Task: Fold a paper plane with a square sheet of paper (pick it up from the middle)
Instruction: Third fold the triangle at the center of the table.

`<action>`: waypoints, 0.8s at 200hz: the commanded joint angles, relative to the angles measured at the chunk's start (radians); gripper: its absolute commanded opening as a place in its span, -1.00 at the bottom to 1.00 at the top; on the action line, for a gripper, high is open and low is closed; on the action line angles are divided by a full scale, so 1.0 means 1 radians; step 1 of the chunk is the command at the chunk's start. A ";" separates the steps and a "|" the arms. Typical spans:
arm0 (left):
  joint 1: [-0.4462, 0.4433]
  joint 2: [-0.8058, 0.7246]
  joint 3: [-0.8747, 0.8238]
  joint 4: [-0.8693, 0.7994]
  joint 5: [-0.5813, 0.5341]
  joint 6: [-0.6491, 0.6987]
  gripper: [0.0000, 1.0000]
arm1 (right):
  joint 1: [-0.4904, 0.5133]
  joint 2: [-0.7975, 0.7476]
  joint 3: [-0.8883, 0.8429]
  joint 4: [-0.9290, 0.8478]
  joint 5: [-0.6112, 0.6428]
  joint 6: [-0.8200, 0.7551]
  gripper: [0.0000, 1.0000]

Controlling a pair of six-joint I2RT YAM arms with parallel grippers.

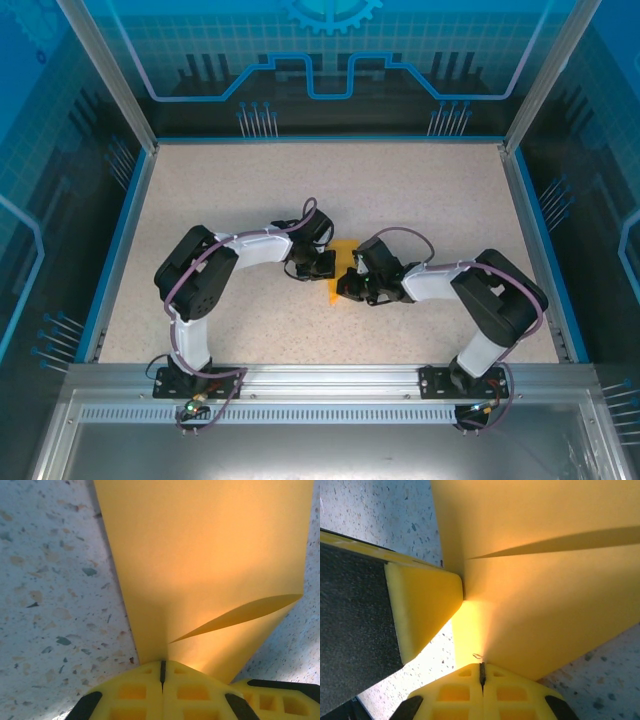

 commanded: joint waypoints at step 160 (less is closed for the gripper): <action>0.007 -0.077 -0.044 -0.048 -0.008 0.050 -0.88 | -0.102 0.057 0.017 -0.064 -0.011 -0.053 -1.00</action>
